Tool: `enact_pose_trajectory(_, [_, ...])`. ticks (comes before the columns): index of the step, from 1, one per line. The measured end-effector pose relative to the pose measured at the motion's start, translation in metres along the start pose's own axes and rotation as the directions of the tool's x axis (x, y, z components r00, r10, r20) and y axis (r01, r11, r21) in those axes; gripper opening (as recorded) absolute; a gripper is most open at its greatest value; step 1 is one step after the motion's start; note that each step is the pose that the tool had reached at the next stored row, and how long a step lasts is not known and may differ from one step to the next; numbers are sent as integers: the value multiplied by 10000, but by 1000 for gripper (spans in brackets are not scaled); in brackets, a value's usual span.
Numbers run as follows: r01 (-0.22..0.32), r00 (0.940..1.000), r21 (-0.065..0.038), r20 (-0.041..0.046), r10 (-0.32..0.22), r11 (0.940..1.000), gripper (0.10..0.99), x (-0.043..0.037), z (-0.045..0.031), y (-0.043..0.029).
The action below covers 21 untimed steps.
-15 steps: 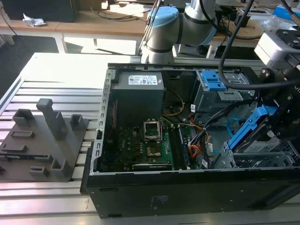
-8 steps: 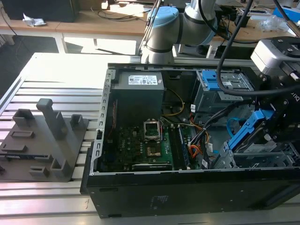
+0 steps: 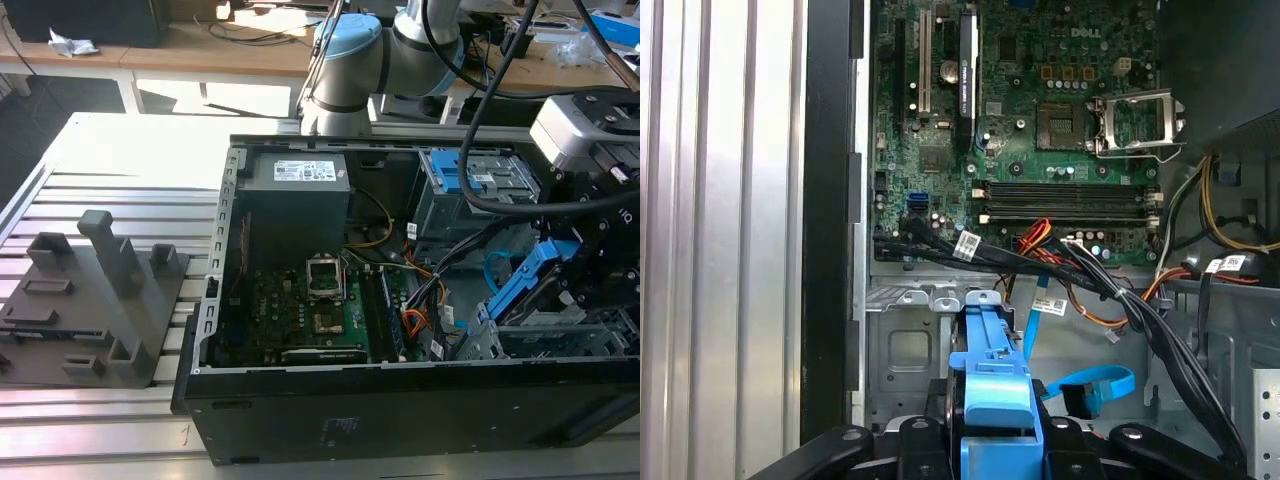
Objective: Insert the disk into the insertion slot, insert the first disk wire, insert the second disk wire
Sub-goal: 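Insert the disk into the insertion slot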
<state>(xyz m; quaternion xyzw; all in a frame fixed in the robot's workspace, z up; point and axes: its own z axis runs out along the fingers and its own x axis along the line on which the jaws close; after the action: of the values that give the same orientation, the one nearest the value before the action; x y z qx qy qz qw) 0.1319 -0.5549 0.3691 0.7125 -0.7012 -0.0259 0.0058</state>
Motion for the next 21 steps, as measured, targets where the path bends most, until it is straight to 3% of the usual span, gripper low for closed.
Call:
enact_pose_trajectory(3, [2,10000,1,0,-2,10000,380,0,1,-1])
enact_pose_trajectory(4, [2,10000,0,1,-2,10000,443,0,1,-1])
enact_pose_trajectory(9, [1,10000,0,0,-1,10000,443,0,2,0])
enact_pose_trajectory(11, [0,10000,0,0,0,10000,298,0,2,0])
enact_pose_trajectory(12, [0,10000,0,0,0,10000,298,0,2,0])
enact_pose_trajectory(15, [0,10000,0,0,0,10000,118,0,3,0])
enact_pose_trajectory(19, [-1,10000,0,1,1,10000,106,0,4,-1])
enact_pose_trajectory(21, [0,10000,-4,1,0,10000,106,0,2,-68])
